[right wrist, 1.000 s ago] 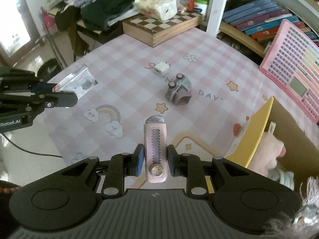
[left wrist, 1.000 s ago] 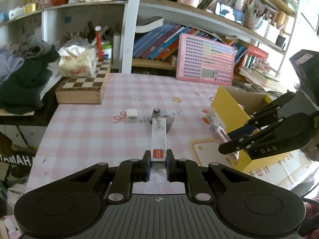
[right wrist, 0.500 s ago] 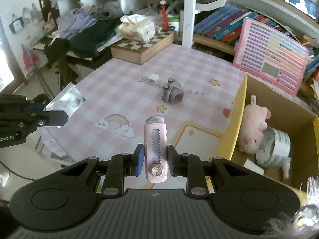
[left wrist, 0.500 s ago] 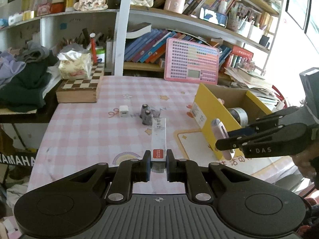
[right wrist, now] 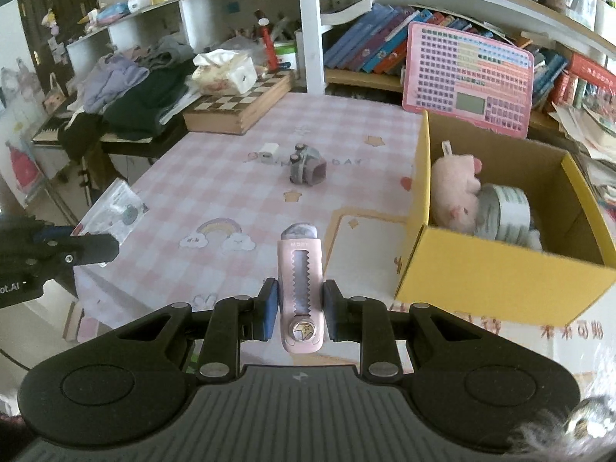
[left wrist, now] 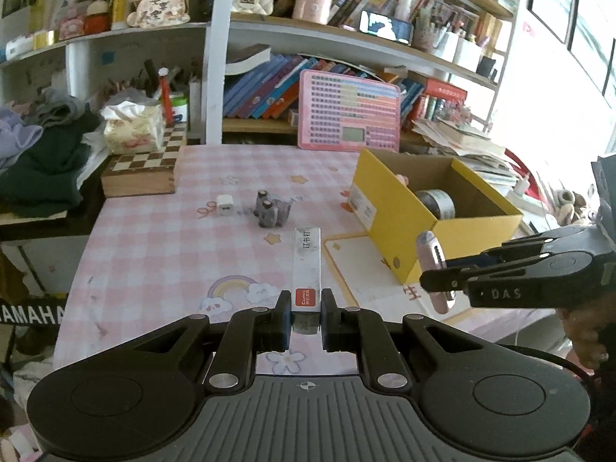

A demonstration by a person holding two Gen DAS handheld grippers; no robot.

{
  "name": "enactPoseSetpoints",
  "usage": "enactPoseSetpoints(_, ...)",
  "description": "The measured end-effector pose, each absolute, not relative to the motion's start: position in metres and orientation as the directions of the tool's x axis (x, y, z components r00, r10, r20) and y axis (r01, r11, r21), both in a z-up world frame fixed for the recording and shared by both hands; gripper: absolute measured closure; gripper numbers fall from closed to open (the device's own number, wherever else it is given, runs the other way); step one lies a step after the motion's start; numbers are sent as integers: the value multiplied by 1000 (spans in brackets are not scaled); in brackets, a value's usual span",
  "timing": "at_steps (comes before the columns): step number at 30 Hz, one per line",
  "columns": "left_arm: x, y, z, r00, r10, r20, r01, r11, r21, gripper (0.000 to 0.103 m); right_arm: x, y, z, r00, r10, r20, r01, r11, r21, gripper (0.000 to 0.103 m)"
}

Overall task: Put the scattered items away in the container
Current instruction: 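Carry the pink comb with the right tool while the left tool carries the cable box to the yellow box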

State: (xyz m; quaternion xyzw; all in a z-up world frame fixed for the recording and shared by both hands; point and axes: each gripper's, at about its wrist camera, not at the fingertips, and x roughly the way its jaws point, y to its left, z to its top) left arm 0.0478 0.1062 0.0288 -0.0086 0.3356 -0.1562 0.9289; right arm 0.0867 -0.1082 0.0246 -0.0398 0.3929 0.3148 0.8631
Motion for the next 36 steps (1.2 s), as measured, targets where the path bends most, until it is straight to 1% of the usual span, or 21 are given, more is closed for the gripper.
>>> enactPoseSetpoints(7,38,102,27,713,-331,-618,324,937,-129,90,64,-112,24,528,487,-696,-553,819,154,80)
enactPoseSetpoints(16,38,82,24,678,-402,-615,414,901,-133,90,50,-139,21,573,428,-699,-458,875,159,80)
enactPoseSetpoints(27,49,43,18,607,-484,-630,522,841,-143,90,44,-178,13,602,348,-719,-334,927,169,80)
enactPoseSetpoints(36,61,9,16,570,-514,-641,569,810,-144,90,52,-209,8,611,310,-729,-270,947,176,80)
